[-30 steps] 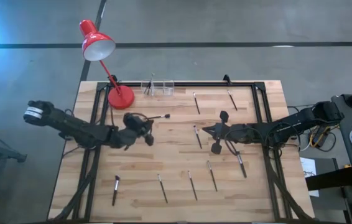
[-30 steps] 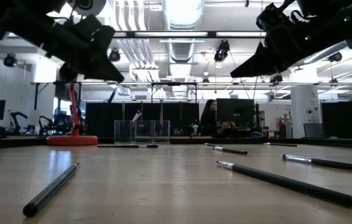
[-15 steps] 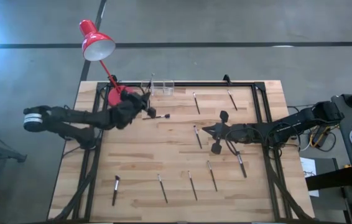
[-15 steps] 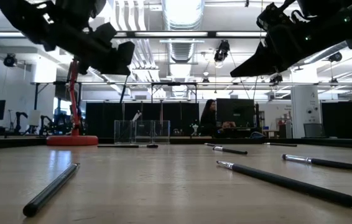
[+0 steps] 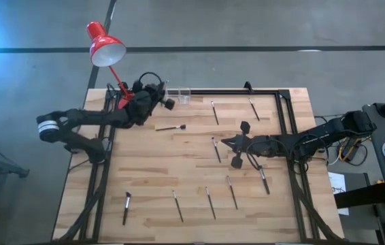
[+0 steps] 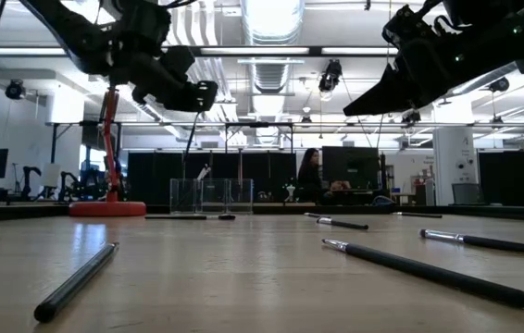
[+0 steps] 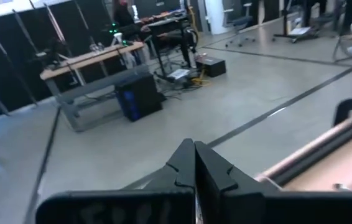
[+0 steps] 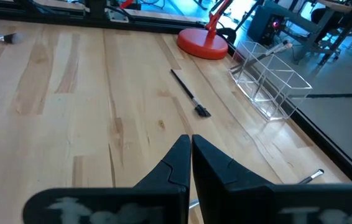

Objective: Pick & Place Makeup Supplies
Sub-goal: Put the makeup brush into the transparent organizer

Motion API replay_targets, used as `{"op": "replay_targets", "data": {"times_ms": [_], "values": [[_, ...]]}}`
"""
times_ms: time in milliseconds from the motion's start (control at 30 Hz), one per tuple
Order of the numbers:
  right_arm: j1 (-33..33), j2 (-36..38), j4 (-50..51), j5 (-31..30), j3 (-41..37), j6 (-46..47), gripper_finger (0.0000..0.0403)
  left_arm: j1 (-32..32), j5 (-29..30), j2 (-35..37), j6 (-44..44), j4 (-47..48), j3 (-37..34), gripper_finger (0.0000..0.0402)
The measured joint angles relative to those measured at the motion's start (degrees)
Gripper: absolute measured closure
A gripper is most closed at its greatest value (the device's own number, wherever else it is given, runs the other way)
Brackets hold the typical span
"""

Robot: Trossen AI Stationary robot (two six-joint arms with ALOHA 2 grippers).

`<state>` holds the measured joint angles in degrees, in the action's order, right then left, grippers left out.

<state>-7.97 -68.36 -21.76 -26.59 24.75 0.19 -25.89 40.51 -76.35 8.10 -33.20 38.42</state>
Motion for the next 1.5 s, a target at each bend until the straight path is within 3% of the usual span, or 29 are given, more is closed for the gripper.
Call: {"op": "replay_targets", "data": {"times_ms": [700, 1067, 1500], "values": [[-0.01, 0.00, 0.00, 0.00, -0.48, -0.43, 0.0394, -9.06, -2.10, -13.03, 8.23, -10.26, 5.22, 0.0402], [0.00, 0.00, 0.00, 0.00, -0.50, -0.42, 0.0394, -9.94, -1.88, -14.45, 8.13, -8.41, 4.50, 0.0401], [0.00, 0.00, -0.02, 0.00, -0.52, -0.36, 0.0394, -10.03, -1.03, -14.37, 2.15, -0.38, 4.46, 0.0401]]}}
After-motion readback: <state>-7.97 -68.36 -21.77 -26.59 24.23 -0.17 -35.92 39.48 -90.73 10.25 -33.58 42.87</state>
